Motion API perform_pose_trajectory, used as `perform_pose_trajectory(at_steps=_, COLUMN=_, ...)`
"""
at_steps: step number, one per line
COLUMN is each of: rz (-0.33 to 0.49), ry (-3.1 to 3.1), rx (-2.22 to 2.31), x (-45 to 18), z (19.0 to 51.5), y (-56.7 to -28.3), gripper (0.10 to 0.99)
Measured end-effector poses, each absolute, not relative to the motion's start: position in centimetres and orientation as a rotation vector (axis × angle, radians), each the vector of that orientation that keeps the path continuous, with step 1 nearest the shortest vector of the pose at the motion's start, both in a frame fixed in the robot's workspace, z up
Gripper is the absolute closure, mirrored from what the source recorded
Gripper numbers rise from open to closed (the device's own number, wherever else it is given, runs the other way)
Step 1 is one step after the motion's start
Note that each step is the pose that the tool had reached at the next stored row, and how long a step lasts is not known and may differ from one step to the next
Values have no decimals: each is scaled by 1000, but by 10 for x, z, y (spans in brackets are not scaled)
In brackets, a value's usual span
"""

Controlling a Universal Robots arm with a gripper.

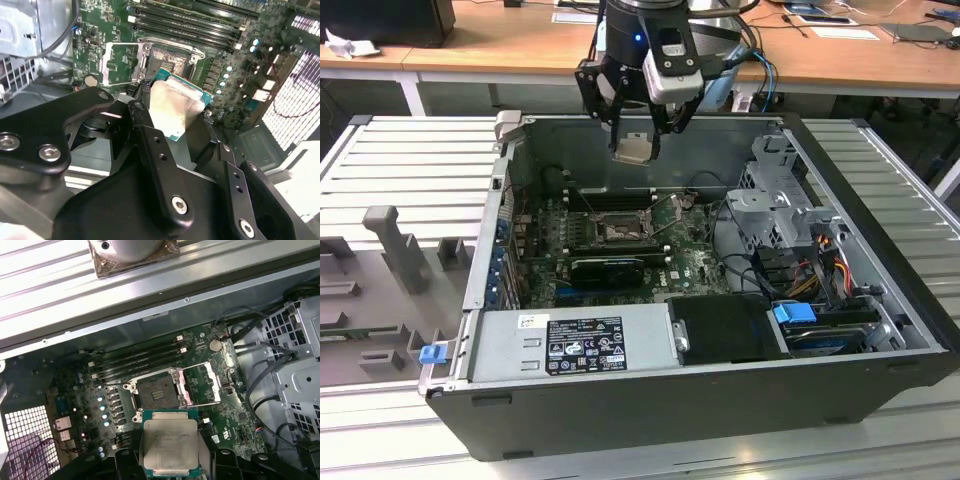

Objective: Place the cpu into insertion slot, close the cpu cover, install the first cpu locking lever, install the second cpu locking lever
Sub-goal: 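Place the cpu into insertion slot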

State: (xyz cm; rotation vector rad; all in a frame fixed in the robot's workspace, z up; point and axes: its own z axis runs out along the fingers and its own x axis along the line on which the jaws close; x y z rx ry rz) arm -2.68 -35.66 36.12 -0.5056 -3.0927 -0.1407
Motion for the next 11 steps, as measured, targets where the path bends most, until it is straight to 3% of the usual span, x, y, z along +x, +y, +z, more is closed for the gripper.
perform_pose_trajectory(at_steps=11, rz=-141, ry=-3056, rx=-721, x=-27, z=360, y=-357, gripper=561)
